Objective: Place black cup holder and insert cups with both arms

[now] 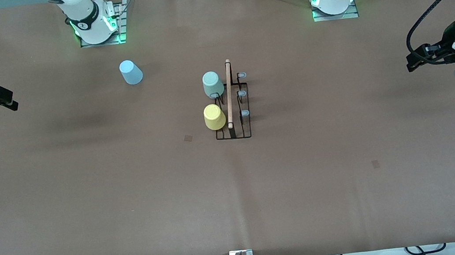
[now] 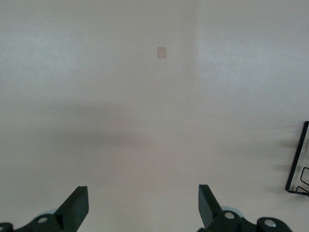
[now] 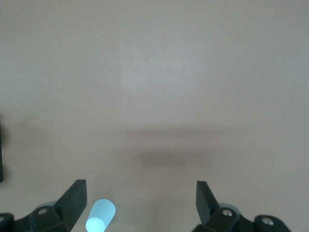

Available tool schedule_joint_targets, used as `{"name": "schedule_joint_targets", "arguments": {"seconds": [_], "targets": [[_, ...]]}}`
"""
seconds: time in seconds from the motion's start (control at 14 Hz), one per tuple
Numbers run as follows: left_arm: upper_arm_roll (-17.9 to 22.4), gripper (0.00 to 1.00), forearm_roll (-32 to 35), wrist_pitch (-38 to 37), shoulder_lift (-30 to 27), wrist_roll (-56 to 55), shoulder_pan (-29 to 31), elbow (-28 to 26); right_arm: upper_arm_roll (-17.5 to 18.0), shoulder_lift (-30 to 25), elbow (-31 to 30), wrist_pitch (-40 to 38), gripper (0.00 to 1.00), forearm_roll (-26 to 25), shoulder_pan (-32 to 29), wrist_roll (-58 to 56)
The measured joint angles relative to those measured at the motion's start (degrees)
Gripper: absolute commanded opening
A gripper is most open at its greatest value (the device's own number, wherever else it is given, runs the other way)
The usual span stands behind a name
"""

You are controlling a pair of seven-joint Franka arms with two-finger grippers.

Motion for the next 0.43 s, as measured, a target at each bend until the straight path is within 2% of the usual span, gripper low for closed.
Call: {"name": "schedule_joint_targets", "arguments": {"seconds": [0.43], "targets": [[0.2,1.0,-0.1,0.0,0.0,0.0,0.4,0.1,0.0,0.0,0.0,-0.3,1.0,0.0,0.0,0.0]]}}
